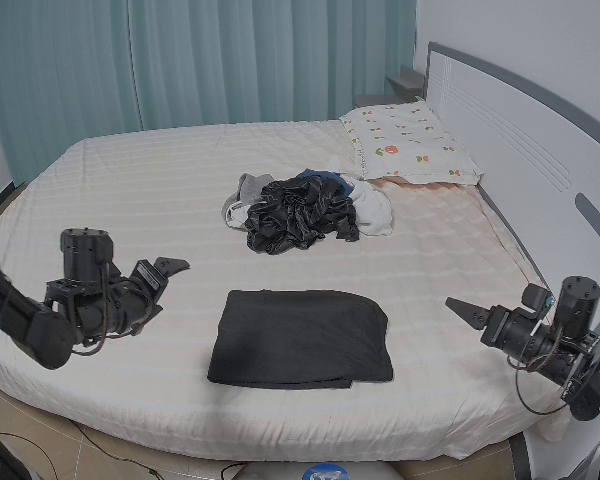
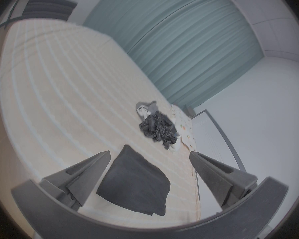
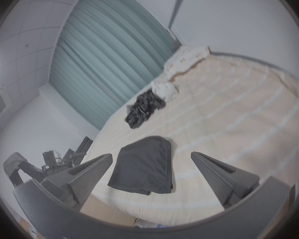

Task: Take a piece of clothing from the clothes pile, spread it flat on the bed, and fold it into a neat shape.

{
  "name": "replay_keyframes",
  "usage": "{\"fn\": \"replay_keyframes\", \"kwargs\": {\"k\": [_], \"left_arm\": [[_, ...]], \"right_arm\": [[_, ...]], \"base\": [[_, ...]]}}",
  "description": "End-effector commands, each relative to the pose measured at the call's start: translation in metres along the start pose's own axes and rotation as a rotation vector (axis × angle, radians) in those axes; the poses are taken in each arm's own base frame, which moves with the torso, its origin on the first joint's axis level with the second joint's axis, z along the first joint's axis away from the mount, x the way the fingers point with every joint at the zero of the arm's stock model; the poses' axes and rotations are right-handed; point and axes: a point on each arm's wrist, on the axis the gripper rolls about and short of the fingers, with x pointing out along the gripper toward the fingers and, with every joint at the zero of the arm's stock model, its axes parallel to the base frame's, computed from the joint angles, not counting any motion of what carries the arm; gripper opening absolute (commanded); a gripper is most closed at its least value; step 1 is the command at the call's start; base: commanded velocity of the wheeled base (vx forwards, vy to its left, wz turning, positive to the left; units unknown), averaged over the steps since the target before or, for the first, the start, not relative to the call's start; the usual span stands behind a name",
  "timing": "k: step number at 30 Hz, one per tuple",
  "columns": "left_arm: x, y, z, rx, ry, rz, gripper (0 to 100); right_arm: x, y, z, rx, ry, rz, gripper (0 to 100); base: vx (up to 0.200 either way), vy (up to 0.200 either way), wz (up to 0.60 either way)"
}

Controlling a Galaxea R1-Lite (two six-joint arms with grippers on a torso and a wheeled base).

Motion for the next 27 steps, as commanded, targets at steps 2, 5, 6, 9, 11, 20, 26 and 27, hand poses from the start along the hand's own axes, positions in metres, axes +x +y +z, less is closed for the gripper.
{"fn": "replay_keyframes", "kwargs": {"k": [2, 5, 6, 9, 11, 20, 26, 27], "left_arm": [[-0.094, -0.019, 0.008, 0.147, -0.224, -0.121, 100], [-0.118, -0.013, 0.003, 0.239, -0.291, -0.11, 100], [-0.127, -0.009, 0.0, 0.274, -0.315, -0.101, 100], [-0.142, -0.003, -0.005, 0.333, -0.366, -0.083, 100], [-0.156, 0.001, -0.008, 0.357, -0.418, -0.072, 100], [-0.199, 0.024, -0.025, 0.456, -0.549, -0.024, 100], [-0.237, 0.04, -0.039, 0.556, -0.641, 0.031, 100], [-0.244, 0.044, -0.042, 0.586, -0.656, 0.039, 100]], "right_arm": [[-0.075, 0.015, 0.022, -0.18, -0.199, 0.006, 100], [-0.098, 0.018, 0.027, -0.259, -0.236, -0.006, 100], [-0.107, 0.02, 0.027, -0.28, -0.245, -0.009, 100], [-0.124, 0.024, 0.03, -0.313, -0.253, -0.01, 100], [-0.144, 0.027, 0.031, -0.33, -0.247, -0.026, 100], [-0.202, 0.028, 0.021, -0.406, -0.269, -0.172, 100], [-0.227, 0.026, 0.001, -0.474, -0.322, -0.25, 100], [-0.231, 0.026, -0.003, -0.485, -0.326, -0.26, 100]], "base": [[0.0, 0.0, 0.0], [0.0, 0.0, 0.0], [0.0, 0.0, 0.0], [0.0, 0.0, 0.0], [0.0, 0.0, 0.0], [0.0, 0.0, 0.0], [0.0, 0.0, 0.0], [0.0, 0.0, 0.0]]}}
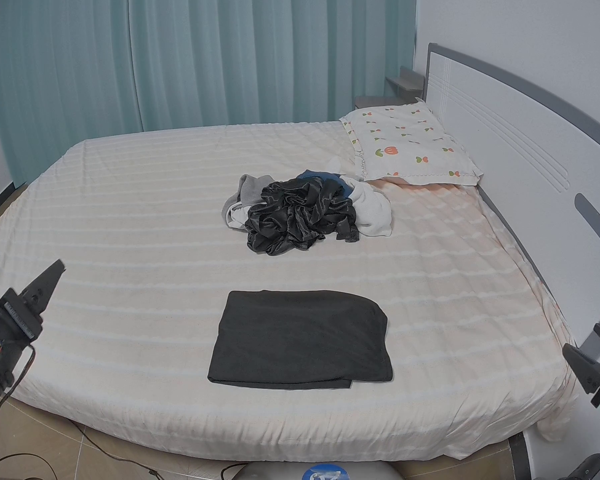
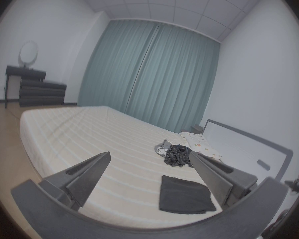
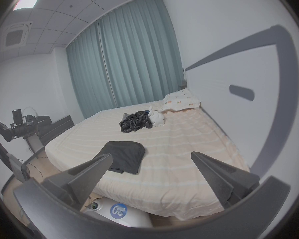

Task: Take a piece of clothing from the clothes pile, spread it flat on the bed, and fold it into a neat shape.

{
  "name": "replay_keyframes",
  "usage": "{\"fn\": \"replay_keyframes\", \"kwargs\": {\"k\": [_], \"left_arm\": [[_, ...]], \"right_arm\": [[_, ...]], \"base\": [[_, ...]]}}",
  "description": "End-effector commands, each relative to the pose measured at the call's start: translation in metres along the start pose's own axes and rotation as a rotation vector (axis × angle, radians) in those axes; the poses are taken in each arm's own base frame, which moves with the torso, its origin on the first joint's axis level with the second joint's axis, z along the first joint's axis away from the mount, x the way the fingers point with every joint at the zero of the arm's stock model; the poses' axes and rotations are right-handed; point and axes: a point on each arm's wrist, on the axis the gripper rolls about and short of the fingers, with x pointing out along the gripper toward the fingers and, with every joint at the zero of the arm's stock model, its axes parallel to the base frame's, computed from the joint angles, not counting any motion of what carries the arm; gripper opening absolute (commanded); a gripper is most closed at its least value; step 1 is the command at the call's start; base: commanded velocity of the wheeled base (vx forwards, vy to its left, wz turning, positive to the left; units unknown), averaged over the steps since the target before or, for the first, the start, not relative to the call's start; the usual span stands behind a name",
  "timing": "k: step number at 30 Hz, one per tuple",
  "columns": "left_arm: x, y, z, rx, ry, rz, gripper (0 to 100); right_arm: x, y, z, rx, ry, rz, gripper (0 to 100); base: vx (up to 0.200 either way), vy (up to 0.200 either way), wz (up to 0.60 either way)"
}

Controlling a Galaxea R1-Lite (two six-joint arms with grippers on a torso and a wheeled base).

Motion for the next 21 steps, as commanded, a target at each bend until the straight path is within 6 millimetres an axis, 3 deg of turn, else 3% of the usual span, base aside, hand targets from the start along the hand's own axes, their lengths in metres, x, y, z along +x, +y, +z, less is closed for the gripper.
{"fn": "replay_keyframes", "kwargs": {"k": [1, 3, 7, 15, 21], "left_arm": [[-0.06, 0.021, -0.003, 0.121, -0.158, 0.024, 100], [-0.077, 0.029, -0.007, 0.186, -0.185, 0.048, 100], [-0.092, 0.036, -0.014, 0.255, -0.209, 0.114, 100], [-0.111, 0.045, -0.03, 0.347, -0.3, 0.205, 100], [-0.12, 0.053, -0.047, 0.351, -0.361, 0.18, 100]], "right_arm": [[-0.049, 0.002, -0.008, -0.088, -0.184, -0.101, 100], [-0.059, 0.002, -0.017, -0.116, -0.185, -0.103, 100], [-0.07, 0.002, -0.031, -0.162, -0.185, -0.083, 100], [-0.069, 0.002, -0.057, -0.214, -0.176, -0.105, 100], [-0.062, 0.001, -0.063, -0.242, -0.192, -0.093, 100]], "base": [[0.0, 0.0, 0.0], [0.0, 0.0, 0.0], [0.0, 0.0, 0.0], [0.0, 0.0, 0.0], [0.0, 0.0, 0.0]]}}
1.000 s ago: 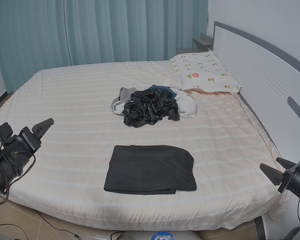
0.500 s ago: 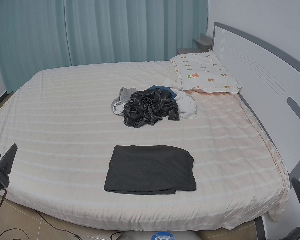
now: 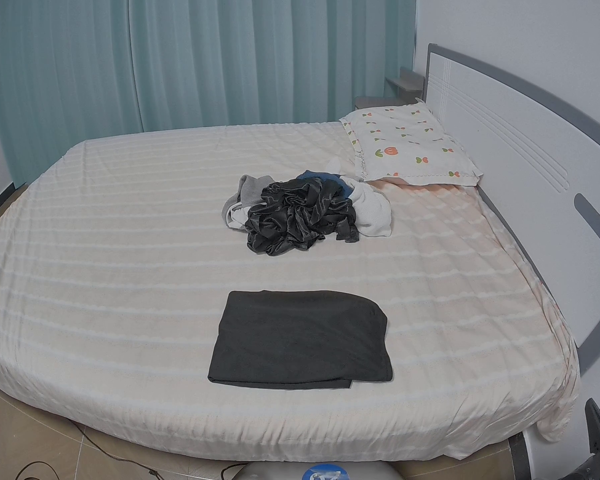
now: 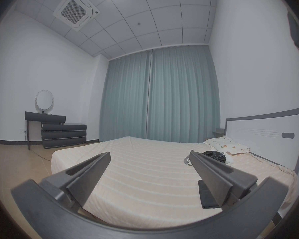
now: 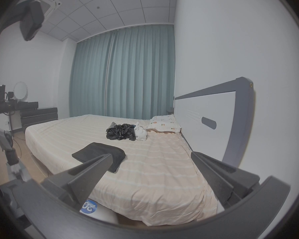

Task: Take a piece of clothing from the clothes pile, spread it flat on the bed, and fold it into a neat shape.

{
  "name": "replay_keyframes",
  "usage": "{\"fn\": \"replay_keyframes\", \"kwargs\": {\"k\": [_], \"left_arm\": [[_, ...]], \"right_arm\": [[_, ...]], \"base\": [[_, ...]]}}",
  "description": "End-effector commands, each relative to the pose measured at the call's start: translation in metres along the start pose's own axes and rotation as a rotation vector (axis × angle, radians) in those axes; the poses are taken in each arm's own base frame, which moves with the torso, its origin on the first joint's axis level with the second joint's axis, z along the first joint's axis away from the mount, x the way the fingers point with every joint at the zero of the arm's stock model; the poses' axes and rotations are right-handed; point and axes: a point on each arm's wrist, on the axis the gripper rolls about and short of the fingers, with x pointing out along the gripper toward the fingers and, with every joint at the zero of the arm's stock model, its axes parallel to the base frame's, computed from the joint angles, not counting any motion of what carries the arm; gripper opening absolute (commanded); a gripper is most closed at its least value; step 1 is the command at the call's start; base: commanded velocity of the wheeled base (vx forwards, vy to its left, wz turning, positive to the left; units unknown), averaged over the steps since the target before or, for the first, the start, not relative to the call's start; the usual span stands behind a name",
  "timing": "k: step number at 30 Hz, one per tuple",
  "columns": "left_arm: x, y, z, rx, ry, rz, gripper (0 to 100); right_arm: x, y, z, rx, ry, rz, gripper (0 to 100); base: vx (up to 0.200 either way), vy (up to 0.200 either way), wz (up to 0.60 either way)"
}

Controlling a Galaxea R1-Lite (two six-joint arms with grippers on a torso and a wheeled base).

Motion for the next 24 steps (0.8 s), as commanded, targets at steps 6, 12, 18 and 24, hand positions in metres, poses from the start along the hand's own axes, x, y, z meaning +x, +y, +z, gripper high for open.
{"fn": "replay_keyframes", "kwargs": {"k": [6, 12, 18, 24], "left_arm": [[-0.013, 0.003, -0.027, -0.023, -0.103, -0.031, 100], [-0.012, 0.001, -0.033, -0.031, -0.106, -0.122, 100], [-0.011, 0.0, -0.039, -0.016, -0.044, -0.176, 100], [-0.012, -0.001, -0.047, -0.016, 0.035, -0.235, 100]], "right_arm": [[0.008, 0.004, -0.02, -0.144, -0.121, 0.064, 100], [0.008, 0.004, -0.021, -0.144, -0.114, 0.079, 100], [0.009, 0.005, -0.027, -0.081, -0.056, 0.091, 100], [0.009, 0.004, -0.028, -0.03, -0.037, 0.054, 100]], "base": [[0.0, 0.0, 0.0], [0.0, 0.0, 0.0], [0.0, 0.0, 0.0], [0.0, 0.0, 0.0]]}}
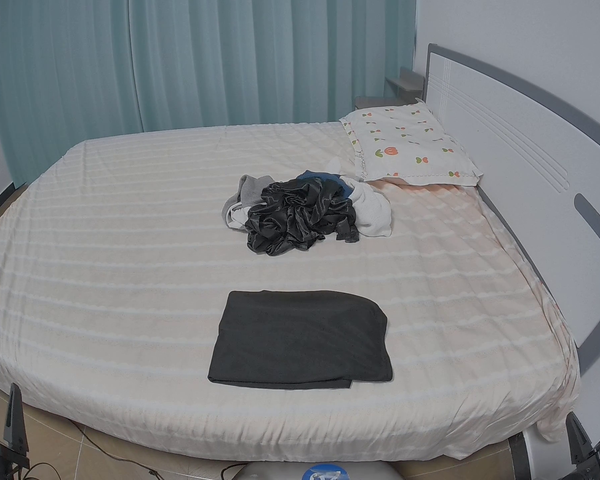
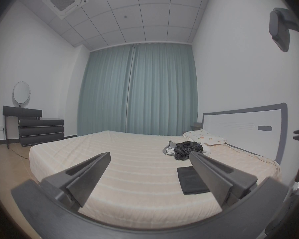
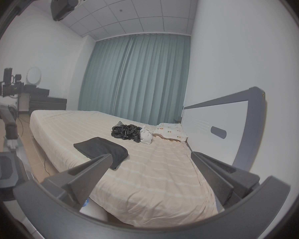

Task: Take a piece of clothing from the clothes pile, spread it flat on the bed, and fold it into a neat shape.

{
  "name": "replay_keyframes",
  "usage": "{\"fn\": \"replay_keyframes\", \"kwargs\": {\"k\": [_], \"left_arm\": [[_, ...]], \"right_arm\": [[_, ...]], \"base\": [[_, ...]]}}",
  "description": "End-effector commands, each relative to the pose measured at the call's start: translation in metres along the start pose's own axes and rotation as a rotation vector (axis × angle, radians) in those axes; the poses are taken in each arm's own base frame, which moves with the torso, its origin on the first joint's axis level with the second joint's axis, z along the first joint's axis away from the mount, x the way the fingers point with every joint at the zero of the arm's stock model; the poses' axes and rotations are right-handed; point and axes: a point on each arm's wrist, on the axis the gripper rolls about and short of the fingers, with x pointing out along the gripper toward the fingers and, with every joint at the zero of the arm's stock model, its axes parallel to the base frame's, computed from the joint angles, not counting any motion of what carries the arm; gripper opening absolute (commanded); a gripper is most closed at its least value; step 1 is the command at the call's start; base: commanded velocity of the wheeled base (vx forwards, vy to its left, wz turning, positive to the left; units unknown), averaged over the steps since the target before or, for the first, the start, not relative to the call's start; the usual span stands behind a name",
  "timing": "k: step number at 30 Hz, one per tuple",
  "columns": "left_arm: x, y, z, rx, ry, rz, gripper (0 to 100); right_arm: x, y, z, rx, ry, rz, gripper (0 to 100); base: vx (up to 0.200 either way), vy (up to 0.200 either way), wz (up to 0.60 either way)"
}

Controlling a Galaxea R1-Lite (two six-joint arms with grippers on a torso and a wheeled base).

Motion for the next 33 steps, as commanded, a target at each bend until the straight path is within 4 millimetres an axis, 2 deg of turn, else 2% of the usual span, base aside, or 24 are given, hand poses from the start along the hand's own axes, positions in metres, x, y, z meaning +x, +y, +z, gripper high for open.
{"fn": "replay_keyframes", "kwargs": {"k": [1, 2, 4, 6, 7, 8, 13, 17, 33], "left_arm": [[0.001, 0.0, -0.009, 0.004, 0.063, -0.02, 100], [0.001, 0.0, -0.01, 0.005, 0.069, -0.021, 100], [0.0, 0.0, -0.016, 0.012, 0.132, -0.024, 100], [0.0, 0.0, -0.017, 0.015, 0.141, -0.025, 100], [0.0, -0.001, -0.019, 0.01, 0.161, -0.067, 100], [0.0, -0.001, -0.019, 0.01, 0.164, -0.083, 100], [-0.001, -0.002, -0.023, 0.021, 0.204, -0.122, 100], [-0.001, -0.002, -0.024, 0.037, 0.214, -0.138, 100], [-0.002, -0.002, -0.025, 0.047, 0.213, -0.133, 100]], "right_arm": [[0.0, 0.0, -0.004, 0.009, -0.002, -0.032, 100], [0.0, 0.0, -0.002, 0.008, -0.009, -0.031, 100], [-0.004, -0.002, 0.013, 0.005, -0.053, -0.029, 100], [-0.005, -0.002, 0.014, 0.005, -0.053, -0.029, 100], [-0.002, 0.0, -0.002, 0.009, 0.035, -0.033, 100], [0.0, 0.0, -0.007, 0.027, 0.046, -0.042, 100], [0.0, 0.0, -0.006, 0.094, 0.045, -0.064, 100], [0.0, -0.002, -0.011, 0.123, 0.083, -0.161, 100], [0.0, -0.002, -0.012, 0.136, 0.083, -0.149, 100]], "base": [[0.0, 0.0, 0.0], [0.0, 0.0, 0.0], [0.0, 0.0, 0.0], [0.0, 0.0, 0.0], [0.0, 0.0, 0.0], [0.0, 0.0, 0.0], [0.0, 0.0, 0.0], [0.0, 0.0, 0.0], [0.0, 0.0, 0.0]]}}
